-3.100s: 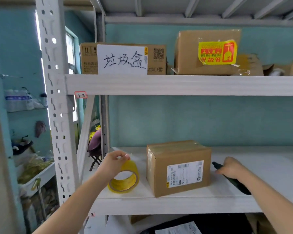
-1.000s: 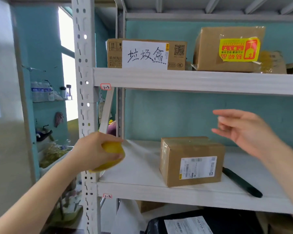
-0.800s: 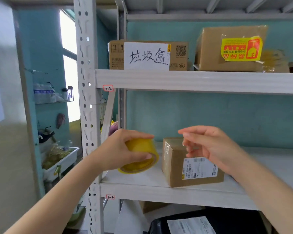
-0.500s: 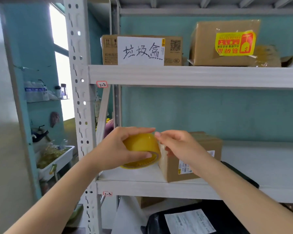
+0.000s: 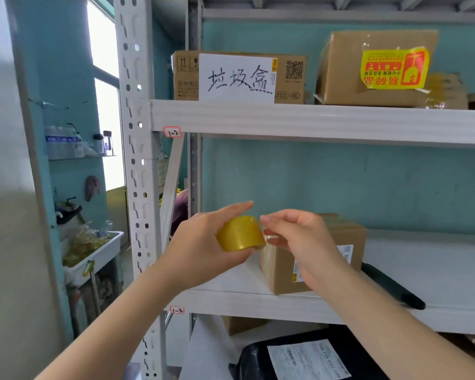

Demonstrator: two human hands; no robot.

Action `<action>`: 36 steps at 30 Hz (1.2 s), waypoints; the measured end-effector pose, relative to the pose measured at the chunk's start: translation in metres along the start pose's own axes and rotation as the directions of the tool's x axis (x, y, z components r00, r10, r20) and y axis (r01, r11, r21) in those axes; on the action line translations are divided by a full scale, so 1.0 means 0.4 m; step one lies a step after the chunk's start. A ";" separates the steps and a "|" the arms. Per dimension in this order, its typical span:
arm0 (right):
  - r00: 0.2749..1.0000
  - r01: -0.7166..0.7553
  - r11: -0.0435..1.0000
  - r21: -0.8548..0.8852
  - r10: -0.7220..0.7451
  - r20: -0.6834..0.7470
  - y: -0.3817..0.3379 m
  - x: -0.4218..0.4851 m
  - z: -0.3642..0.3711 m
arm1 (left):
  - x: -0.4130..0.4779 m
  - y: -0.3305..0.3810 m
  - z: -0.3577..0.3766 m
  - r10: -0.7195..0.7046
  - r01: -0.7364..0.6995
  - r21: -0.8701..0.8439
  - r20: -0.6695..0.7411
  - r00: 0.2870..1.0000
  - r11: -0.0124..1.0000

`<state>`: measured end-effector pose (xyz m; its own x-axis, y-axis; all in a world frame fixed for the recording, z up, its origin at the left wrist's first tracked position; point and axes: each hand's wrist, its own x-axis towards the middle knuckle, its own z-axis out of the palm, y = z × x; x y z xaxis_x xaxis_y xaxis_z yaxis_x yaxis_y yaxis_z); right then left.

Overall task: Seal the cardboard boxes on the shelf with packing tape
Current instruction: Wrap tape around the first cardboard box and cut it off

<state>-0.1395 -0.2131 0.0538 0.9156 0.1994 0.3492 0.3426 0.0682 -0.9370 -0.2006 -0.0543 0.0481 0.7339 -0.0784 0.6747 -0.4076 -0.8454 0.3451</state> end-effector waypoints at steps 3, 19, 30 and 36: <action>0.995 0.084 0.994 -0.071 -0.087 -0.046 -0.001 -0.004 0.010 | -0.002 0.022 0.015 -0.029 0.043 0.147 -0.098 0.995 0.988; 0.961 0.254 0.963 -0.091 -0.262 -0.092 0.013 -0.014 0.010 | 0.012 0.060 0.053 -0.006 0.086 0.500 -0.158 0.987 0.862; 0.968 0.248 0.952 -0.182 -0.250 0.012 -0.002 -0.010 -0.042 | 0.017 0.040 0.057 -0.104 0.106 0.387 -0.025 0.994 0.916; 0.958 0.257 0.929 -0.265 -0.208 0.199 0.008 -0.009 -0.074 | 0.009 0.005 0.021 -0.266 0.262 0.048 0.199 0.943 0.964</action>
<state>-0.1353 -0.2424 0.0497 0.7633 0.3717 0.5283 0.6097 -0.1443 -0.7794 -0.1942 -0.0605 0.0456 0.9089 0.0455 0.4145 -0.1748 -0.8610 0.4777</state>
